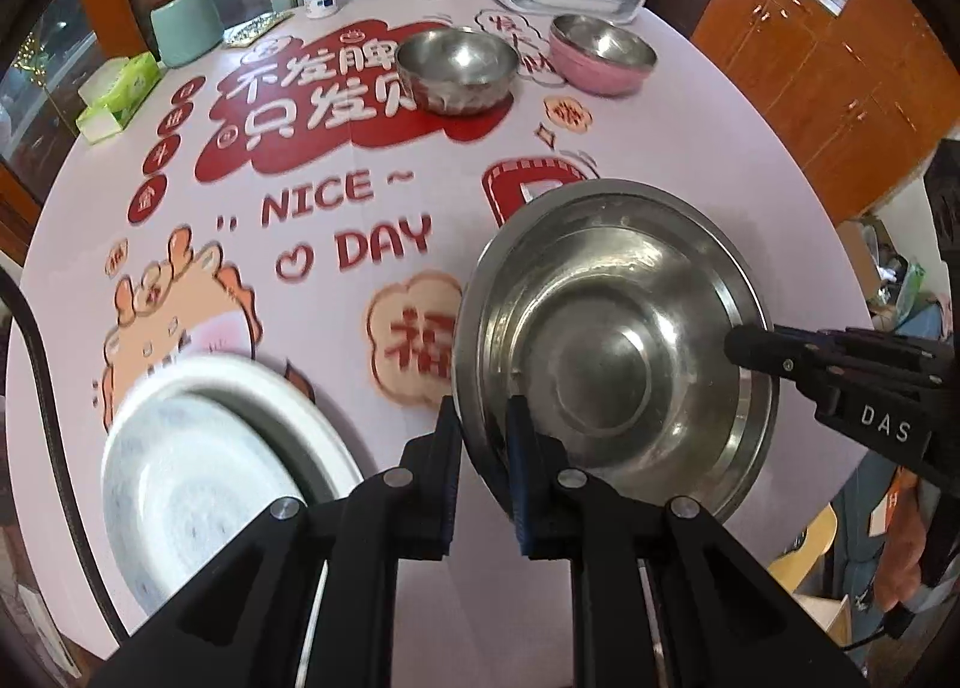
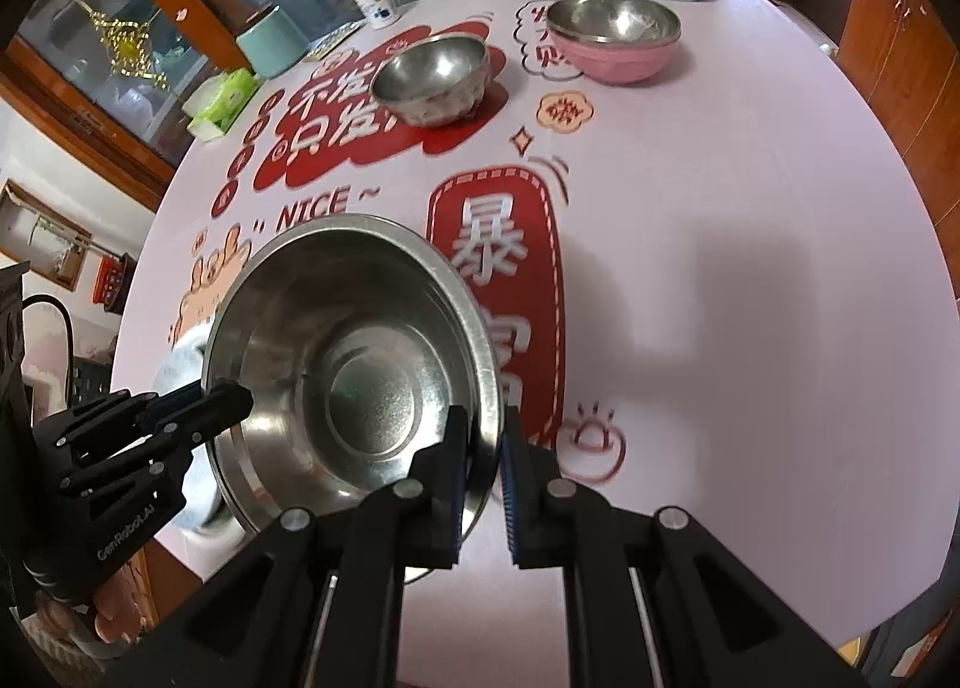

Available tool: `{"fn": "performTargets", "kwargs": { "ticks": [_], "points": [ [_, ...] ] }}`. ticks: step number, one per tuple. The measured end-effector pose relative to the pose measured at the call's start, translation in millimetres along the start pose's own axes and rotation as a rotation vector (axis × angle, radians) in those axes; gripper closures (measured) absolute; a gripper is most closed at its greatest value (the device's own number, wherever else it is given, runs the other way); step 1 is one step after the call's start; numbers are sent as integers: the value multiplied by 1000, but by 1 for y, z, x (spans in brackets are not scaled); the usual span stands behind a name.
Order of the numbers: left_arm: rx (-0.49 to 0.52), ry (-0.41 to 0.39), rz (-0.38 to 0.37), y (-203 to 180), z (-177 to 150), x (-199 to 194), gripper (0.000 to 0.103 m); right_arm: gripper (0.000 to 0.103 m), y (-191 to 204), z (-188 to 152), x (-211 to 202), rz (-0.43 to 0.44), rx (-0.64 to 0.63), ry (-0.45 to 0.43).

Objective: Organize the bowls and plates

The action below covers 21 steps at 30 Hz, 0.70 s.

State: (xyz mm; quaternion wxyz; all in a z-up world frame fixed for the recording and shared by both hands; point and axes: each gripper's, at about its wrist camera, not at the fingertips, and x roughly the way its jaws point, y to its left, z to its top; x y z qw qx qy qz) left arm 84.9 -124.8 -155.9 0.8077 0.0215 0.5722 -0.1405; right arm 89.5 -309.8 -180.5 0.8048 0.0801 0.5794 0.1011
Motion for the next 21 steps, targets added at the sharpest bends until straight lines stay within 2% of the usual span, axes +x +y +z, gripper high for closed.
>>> {"fn": "performTargets", "kwargs": {
  "ticks": [4, 12, 21],
  "points": [
    [-19, 28, -20, -1, -20, 4, 90, 93, 1, -19, 5, -3, -1, 25],
    [-36, 64, -12, -4, -52, 21, 90, 93, 1, -48, 19, -5, 0, 70],
    [-56, 106, 0, -4, -64, 40, 90, 93, 0, -60, 35, -21, -8, 97]
  ]
}}
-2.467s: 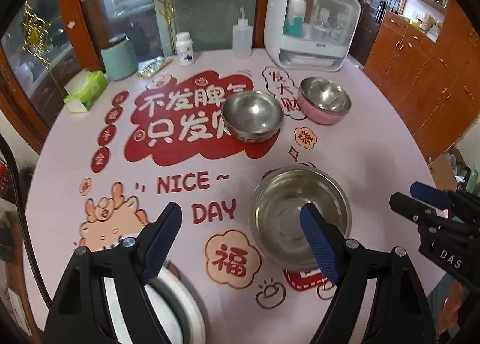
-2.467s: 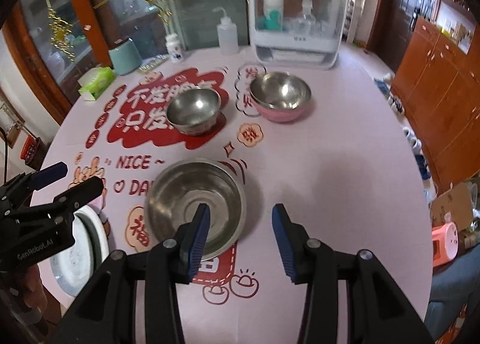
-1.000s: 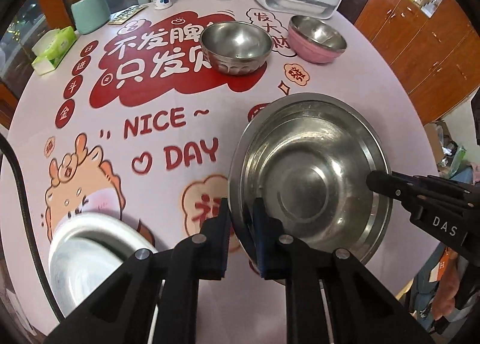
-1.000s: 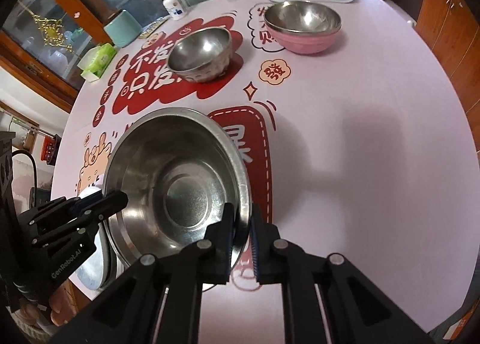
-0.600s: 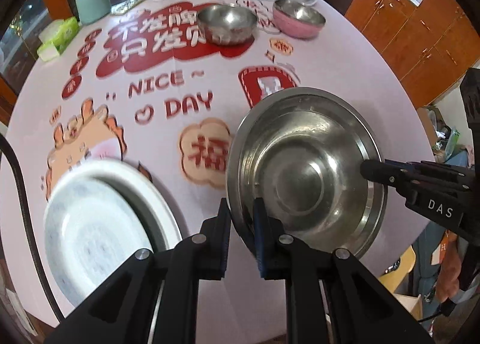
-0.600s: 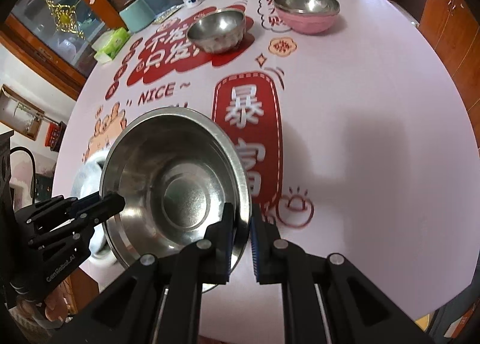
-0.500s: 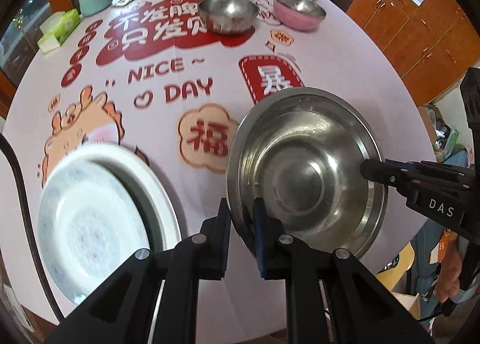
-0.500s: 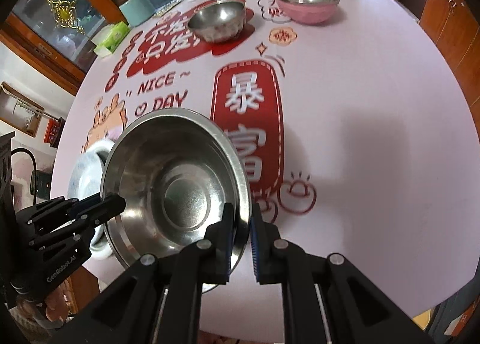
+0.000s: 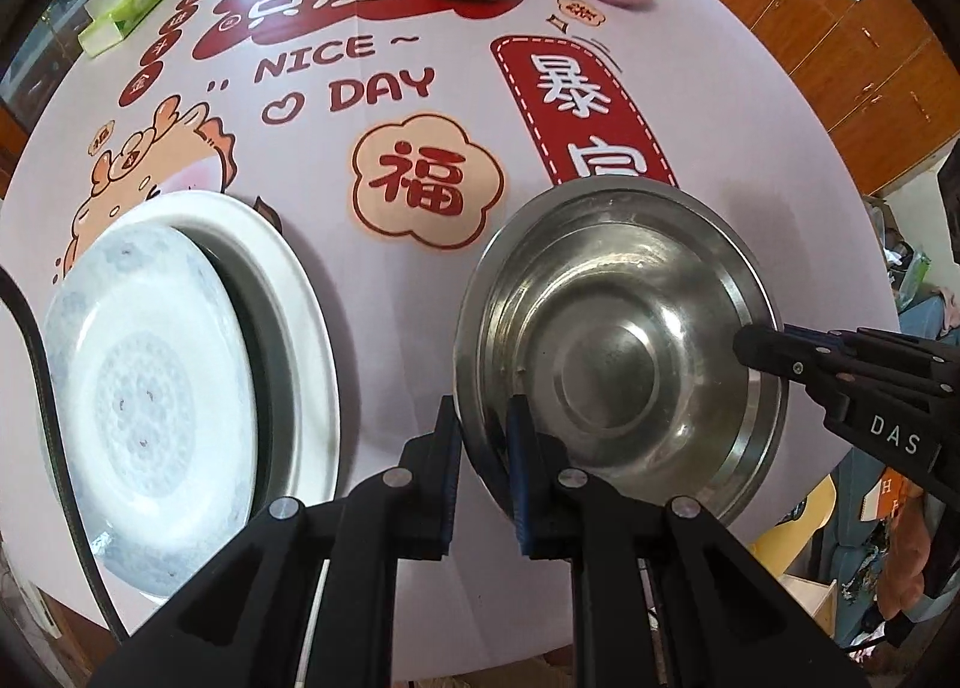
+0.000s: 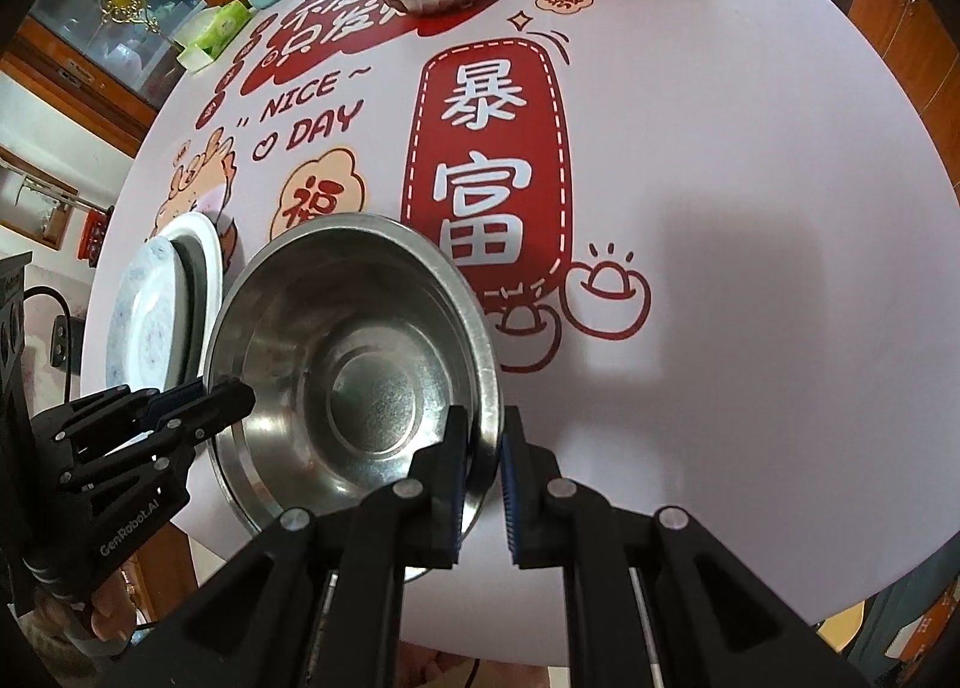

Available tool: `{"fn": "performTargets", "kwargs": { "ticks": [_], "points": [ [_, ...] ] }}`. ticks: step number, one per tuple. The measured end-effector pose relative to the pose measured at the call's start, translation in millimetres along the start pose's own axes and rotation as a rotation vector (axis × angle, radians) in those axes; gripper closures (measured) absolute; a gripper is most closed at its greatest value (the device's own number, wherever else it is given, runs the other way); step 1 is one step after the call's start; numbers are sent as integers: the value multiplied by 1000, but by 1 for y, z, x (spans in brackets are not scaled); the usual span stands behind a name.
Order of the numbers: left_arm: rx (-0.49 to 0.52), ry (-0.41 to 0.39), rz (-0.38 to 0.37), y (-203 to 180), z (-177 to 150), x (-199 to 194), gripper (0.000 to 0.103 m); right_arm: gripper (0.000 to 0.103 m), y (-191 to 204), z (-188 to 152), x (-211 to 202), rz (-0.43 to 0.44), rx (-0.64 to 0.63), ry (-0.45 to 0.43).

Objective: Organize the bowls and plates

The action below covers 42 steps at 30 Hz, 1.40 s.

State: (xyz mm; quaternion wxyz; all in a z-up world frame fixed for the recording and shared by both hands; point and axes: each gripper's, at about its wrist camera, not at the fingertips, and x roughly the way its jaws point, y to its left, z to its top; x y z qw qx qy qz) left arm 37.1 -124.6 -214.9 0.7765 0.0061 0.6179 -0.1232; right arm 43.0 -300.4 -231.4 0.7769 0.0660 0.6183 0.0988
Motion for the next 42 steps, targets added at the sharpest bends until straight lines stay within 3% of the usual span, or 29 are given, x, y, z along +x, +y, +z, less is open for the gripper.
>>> {"fn": "performTargets", "kwargs": {
  "ticks": [13, 19, 26, 32, 36, 42],
  "points": [
    [-7, 13, -1, 2, 3, 4, 90, 93, 3, 3, 3, -10, -3, 2],
    [-3, -2, 18, 4, 4, 0, 79, 91, 6, 3, 2, -34, 1, 2],
    [3, -29, 36, 7, 2, -10, 71, 78, 5, 0, -5, -6, 25, -21],
    [6, -48, 37, 8, -6, -20, 70, 77, 8, -6, -13, -12, 37, -44],
    [14, -80, 47, 8, -12, -32, 52, 77, 10, -13, -20, -18, 39, -58],
    [49, -106, 41, 7, -13, -50, 50, 77, 16, -23, -32, -21, 48, -76]
  ]
}}
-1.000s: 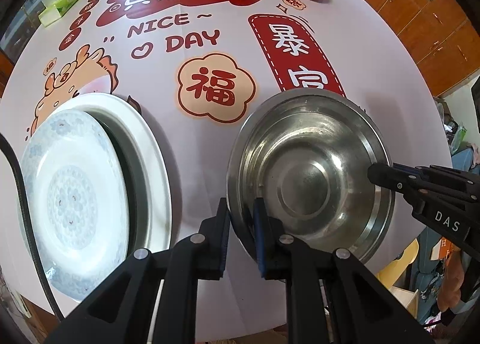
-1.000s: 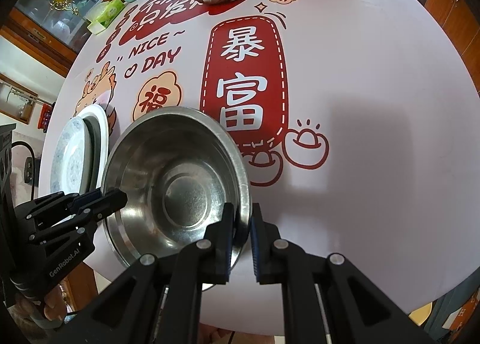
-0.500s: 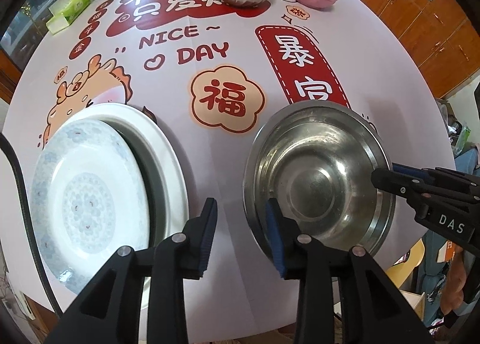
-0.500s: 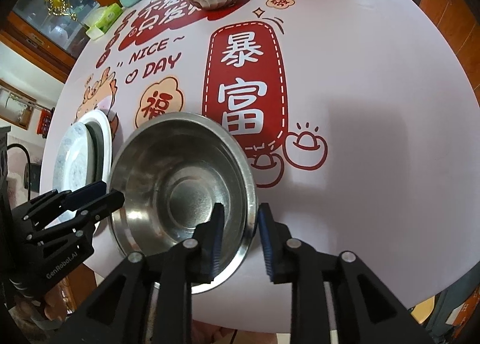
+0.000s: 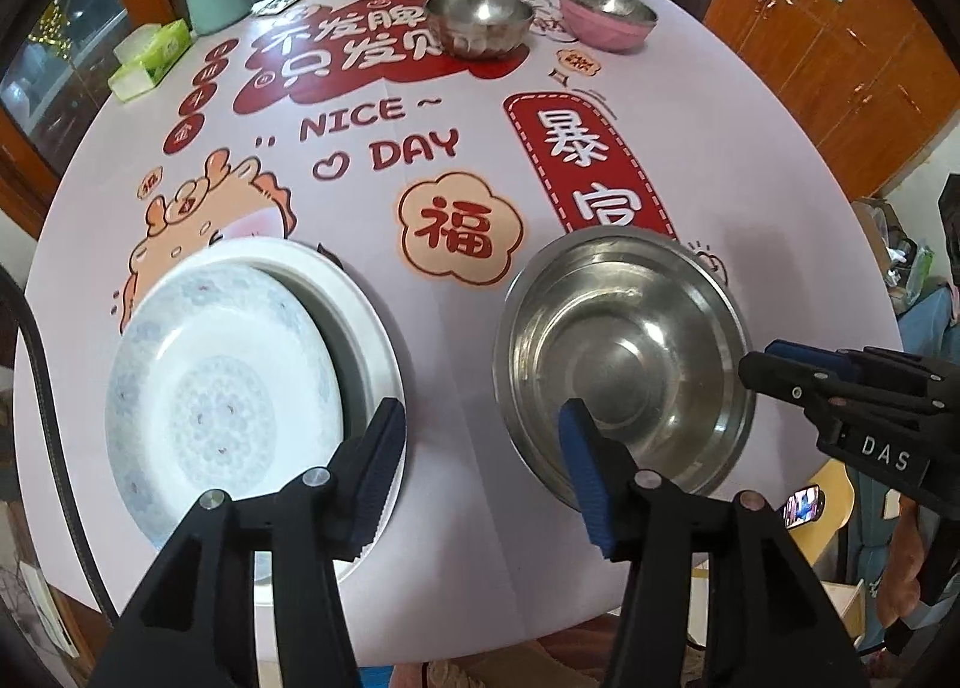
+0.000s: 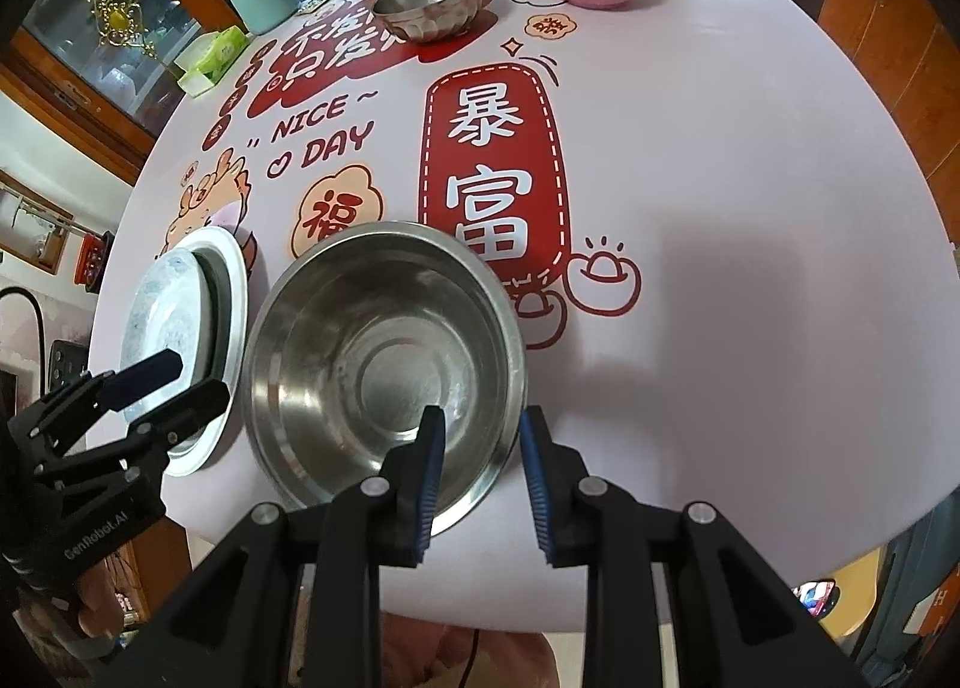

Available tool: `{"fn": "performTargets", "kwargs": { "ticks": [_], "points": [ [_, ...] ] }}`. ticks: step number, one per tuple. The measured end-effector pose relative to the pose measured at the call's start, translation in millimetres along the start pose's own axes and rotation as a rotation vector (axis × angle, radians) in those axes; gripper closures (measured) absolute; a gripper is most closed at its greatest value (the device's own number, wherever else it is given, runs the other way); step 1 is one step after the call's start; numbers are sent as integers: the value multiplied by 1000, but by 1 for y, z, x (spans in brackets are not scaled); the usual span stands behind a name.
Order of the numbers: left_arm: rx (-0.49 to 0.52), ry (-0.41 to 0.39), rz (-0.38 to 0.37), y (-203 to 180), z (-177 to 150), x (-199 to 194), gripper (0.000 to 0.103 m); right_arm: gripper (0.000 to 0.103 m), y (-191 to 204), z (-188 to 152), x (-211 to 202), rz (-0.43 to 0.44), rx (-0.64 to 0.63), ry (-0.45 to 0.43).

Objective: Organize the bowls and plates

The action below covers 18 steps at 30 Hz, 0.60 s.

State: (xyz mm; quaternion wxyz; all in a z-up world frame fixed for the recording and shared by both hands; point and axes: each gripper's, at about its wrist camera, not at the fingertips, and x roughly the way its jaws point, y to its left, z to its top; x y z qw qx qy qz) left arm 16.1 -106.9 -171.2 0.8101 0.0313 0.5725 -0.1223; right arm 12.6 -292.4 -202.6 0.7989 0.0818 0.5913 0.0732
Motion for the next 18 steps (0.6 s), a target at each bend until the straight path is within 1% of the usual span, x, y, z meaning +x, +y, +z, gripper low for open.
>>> {"fn": "performTargets", "kwargs": {
  "ticks": [1, 3, 7, 11, 15, 18],
  "points": [
    [7, -3, -3, 0, 1, -2, 48, 77, 1, -1, -3, -2, 1, -6],
    [19, -8, -2, -1, 5, -6, 40, 77, 2, -1, -7, -14, 10, -15],
    [54, -28, 2, 2, 11, -18, 38, 77, 1, -1, -14, -16, 48, -24],
    [84, -56, -10, 11, 20, -33, 31, 77, 4, 3, -21, -35, 78, -34],
    [117, -81, -40, 18, 35, -46, 30, 77, 4, 10, -32, -50, 117, -55],
    [135, -113, -77, 20, 51, -59, 30, 77, 1, 17, -50, -71, 146, -86]
  ]
}}
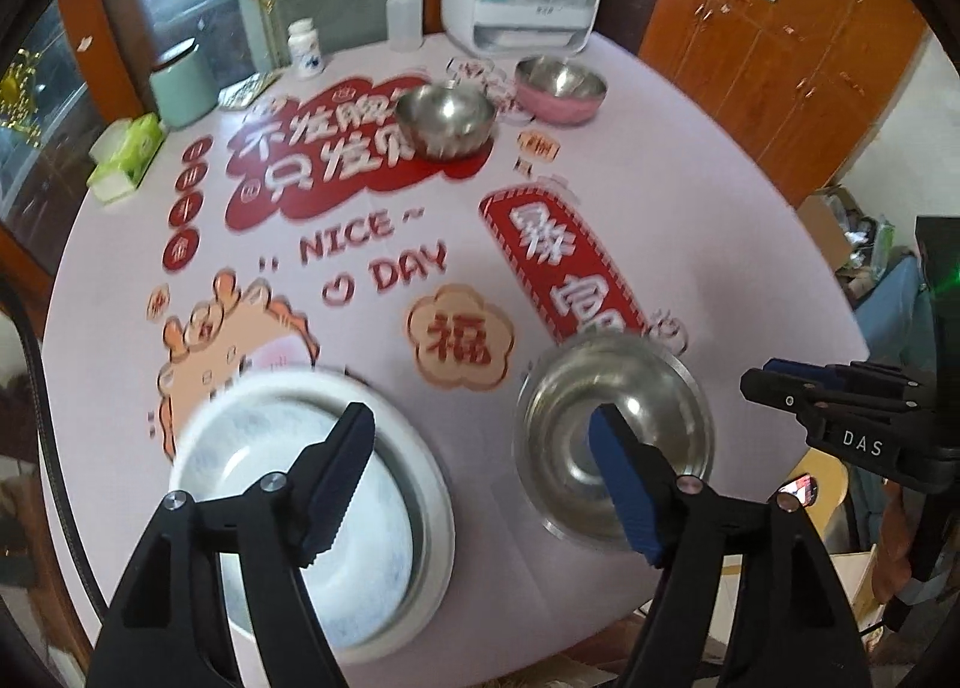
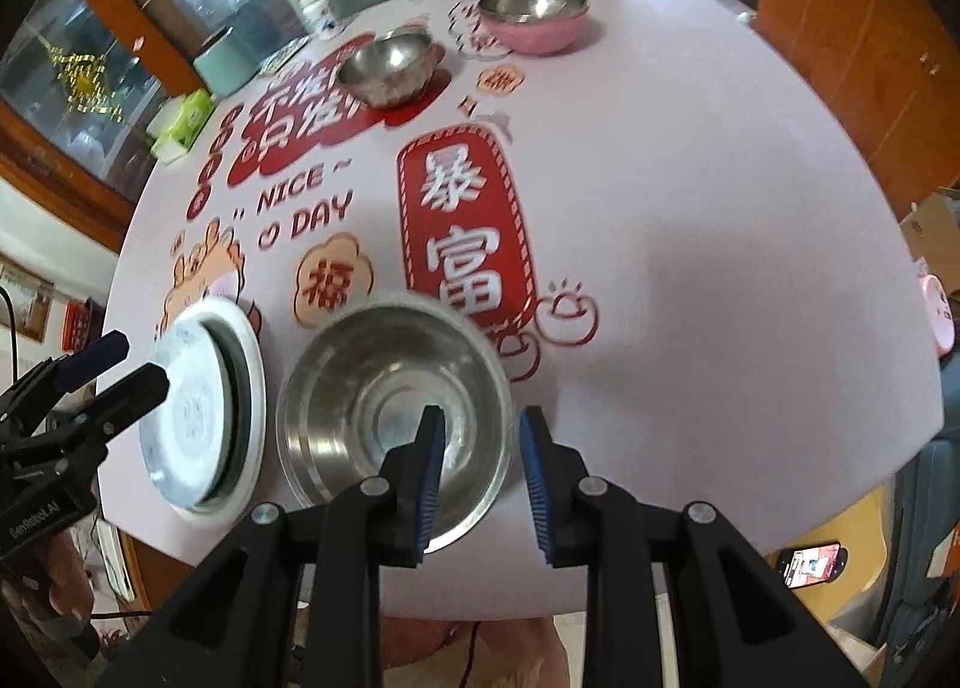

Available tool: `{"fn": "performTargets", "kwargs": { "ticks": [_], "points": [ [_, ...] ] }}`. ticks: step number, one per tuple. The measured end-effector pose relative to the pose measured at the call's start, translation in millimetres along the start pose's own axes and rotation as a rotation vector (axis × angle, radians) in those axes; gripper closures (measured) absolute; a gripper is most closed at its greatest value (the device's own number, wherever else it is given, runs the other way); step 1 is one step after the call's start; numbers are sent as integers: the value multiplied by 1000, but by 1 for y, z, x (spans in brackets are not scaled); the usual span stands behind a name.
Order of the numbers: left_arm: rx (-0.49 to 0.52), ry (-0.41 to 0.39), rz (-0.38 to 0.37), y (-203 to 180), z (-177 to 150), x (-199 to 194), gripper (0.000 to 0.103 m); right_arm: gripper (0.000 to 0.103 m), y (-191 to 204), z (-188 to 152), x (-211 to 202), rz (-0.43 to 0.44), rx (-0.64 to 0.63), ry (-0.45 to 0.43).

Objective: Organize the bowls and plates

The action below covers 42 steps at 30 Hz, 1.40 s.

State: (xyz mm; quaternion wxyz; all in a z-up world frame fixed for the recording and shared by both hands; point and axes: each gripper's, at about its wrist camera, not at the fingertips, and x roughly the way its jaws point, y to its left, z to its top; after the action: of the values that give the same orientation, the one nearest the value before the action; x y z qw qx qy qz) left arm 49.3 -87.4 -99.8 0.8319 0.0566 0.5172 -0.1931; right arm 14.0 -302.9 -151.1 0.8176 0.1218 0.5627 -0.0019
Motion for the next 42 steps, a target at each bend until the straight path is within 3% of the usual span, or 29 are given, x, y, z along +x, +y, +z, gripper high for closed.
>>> {"fn": "performTargets", "kwargs": {
  "ticks": [5, 10, 12, 16, 21, 25, 30, 37, 42],
  "points": [
    [33, -44, -39, 0, 34, -17, 29, 77, -14, 23, -35, -18, 45, -64],
    [50, -113, -19, -8, 77, -35, 28, 77, -34, 63, -73, -60, 26, -138],
    [32, -143, -21, -13, 97, -40, 21, 77, -45, 88, -87, -76, -5, -175],
    [-28, -202, 13, -30, 149, -44, 21, 62, -67, 140, -105, -86, -73, -246],
    [-100, -244, 71, -56, 206, -26, 18, 60, -94, 208, -104, -45, -166, -284],
    [-159, -228, 92, -76, 253, 21, 17, 60, -109, 267, -73, -20, -240, -255],
    [-218, -84, 97, -86, 299, 113, 17, 59, -118, 322, -12, 76, -250, -159],
    [-378, 40, 96, -69, 326, 214, 17, 59, -125, 367, 83, 148, -183, -42],
    [-436, 87, 93, -58, 336, 261, 29, 59, -131, 384, 139, 170, -125, 36]
  ]
}}
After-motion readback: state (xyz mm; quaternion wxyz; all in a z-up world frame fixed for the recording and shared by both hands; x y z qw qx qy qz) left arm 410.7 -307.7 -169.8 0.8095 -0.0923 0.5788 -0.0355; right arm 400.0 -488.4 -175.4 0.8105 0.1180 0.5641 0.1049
